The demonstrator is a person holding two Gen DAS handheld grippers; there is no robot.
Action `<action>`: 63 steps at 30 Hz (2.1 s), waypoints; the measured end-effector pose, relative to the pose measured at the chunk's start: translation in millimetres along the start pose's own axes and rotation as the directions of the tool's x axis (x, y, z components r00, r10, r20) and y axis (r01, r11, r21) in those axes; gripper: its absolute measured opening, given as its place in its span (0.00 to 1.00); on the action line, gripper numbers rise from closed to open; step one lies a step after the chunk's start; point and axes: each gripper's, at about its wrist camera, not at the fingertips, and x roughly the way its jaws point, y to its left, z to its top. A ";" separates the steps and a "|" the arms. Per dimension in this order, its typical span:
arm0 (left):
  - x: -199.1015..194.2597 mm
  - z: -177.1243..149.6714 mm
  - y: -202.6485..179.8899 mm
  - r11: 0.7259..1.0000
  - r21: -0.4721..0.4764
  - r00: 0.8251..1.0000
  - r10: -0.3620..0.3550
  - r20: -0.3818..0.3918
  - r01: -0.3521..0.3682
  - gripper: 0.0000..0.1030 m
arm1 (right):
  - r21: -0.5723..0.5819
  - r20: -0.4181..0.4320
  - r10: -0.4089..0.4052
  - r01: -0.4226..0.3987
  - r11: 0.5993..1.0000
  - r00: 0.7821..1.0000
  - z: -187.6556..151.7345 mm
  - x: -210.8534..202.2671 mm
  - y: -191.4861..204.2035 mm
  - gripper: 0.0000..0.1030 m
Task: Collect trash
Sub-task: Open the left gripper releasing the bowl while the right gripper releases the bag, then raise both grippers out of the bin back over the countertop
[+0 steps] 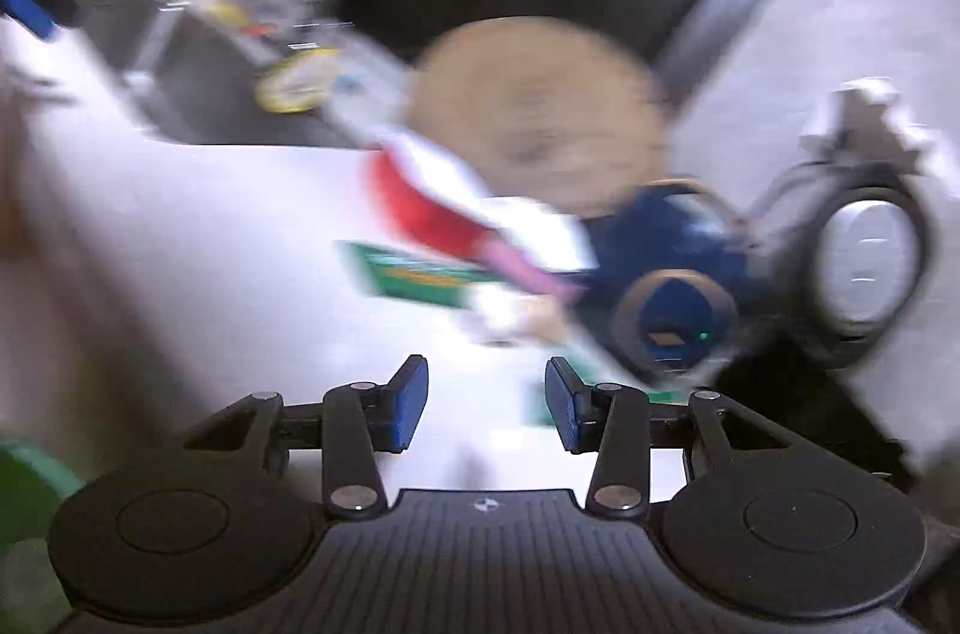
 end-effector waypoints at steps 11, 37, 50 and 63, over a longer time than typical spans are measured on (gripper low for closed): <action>11.1 19.0 12.1 0.999 -0.040 0.999 0.030 -0.020 -0.031 0.31 | 0.038 0.019 -0.320 0.319 0.947 0.947 -10.0 39.9 3.8 0.60; 42.0 -22.1 -57.0 0.912 0.401 0.992 0.113 -0.052 -0.083 0.24 | -0.129 -0.391 -0.858 0.903 0.410 0.334 -169.8 -11.0 -40.8 0.70; 60.6 -22.7 -112.4 0.929 0.365 0.998 -0.052 -0.046 0.065 0.24 | 0.237 -0.377 -0.692 0.787 0.570 0.615 -101.9 -34.6 -101.5 0.70; 46.7 37.0 -142.8 0.953 0.296 0.997 -0.073 0.015 0.065 0.24 | 0.471 -0.122 -0.350 0.365 0.803 0.929 39.3 9.6 -136.3 0.72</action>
